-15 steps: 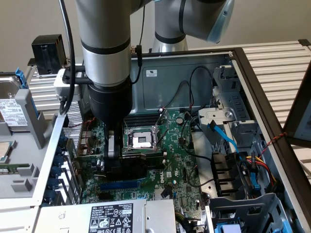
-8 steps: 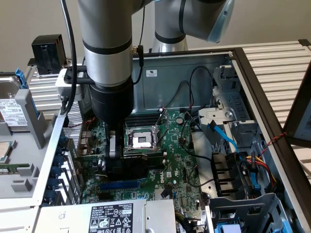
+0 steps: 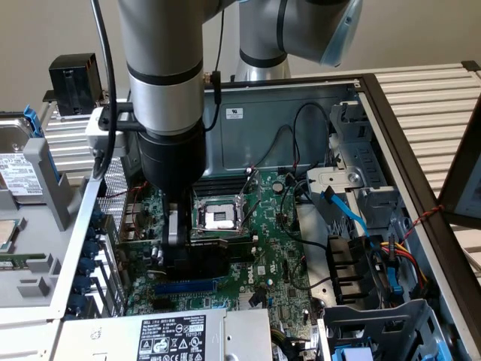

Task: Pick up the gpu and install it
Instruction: 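Insert the gpu into the slot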

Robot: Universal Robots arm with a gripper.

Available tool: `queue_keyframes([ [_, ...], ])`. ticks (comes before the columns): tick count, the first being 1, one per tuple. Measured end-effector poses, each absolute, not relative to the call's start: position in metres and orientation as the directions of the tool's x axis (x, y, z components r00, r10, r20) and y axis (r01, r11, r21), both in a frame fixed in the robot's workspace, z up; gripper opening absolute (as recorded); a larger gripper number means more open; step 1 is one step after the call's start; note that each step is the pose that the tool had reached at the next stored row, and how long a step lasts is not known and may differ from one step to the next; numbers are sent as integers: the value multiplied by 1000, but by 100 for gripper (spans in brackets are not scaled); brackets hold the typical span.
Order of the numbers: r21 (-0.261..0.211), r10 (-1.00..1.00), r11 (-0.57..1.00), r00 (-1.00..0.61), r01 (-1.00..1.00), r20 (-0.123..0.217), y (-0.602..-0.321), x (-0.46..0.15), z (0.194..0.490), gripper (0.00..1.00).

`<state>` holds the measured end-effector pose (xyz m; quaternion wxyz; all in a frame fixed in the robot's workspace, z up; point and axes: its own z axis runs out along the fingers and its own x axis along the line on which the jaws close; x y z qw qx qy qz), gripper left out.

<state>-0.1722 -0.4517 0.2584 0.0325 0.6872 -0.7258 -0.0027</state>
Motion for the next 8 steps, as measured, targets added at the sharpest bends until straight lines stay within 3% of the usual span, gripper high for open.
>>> queue_keyframes([
  [8,46,-997,62,-60,-997,44,-452,-174,257,27],
])
